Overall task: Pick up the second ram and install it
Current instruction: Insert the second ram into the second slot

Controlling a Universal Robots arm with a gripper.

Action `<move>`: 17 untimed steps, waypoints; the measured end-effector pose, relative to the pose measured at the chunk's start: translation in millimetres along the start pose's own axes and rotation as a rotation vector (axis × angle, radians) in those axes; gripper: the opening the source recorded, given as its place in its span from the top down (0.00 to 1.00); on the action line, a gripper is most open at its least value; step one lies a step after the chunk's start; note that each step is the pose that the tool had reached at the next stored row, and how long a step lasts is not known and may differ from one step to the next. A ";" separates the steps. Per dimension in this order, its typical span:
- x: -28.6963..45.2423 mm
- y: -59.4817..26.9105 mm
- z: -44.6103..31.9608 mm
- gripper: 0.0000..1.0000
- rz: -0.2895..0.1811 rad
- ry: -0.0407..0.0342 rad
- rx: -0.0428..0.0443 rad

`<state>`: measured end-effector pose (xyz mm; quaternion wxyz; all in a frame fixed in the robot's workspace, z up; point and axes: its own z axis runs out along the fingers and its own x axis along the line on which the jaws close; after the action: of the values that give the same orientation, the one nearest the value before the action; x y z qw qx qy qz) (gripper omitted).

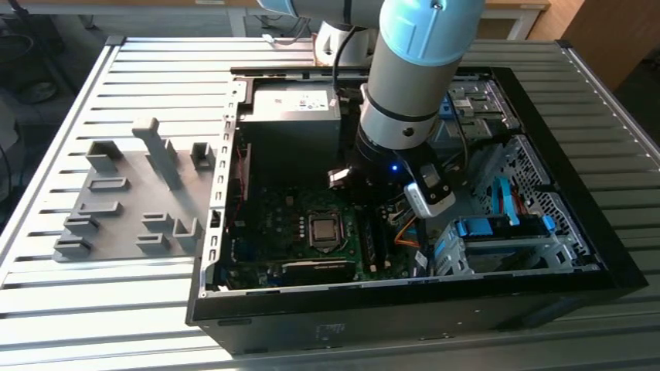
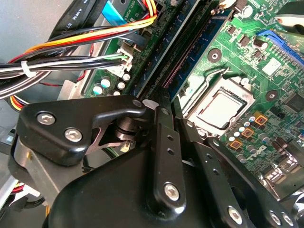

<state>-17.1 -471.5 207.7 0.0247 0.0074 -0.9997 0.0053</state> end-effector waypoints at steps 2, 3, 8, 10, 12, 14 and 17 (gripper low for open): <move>-0.3 0.0 0.0 0.86 0.001 0.0001 0.0000; -0.4 0.0 0.0 0.86 0.002 0.0006 -0.0001; -0.3 -0.1 -2.8 0.86 0.003 0.0011 -0.0006; -0.3 -0.1 -3.1 0.86 0.003 0.0011 -0.0006; -0.3 -0.1 -3.1 0.86 0.003 0.0011 -0.0007; -0.3 -0.1 -3.1 0.86 0.003 0.0012 -0.0006; -0.3 -0.1 -3.2 0.86 0.003 0.0012 -0.0004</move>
<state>-16.6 -471.5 210.9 0.0253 0.0060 -0.9996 0.0052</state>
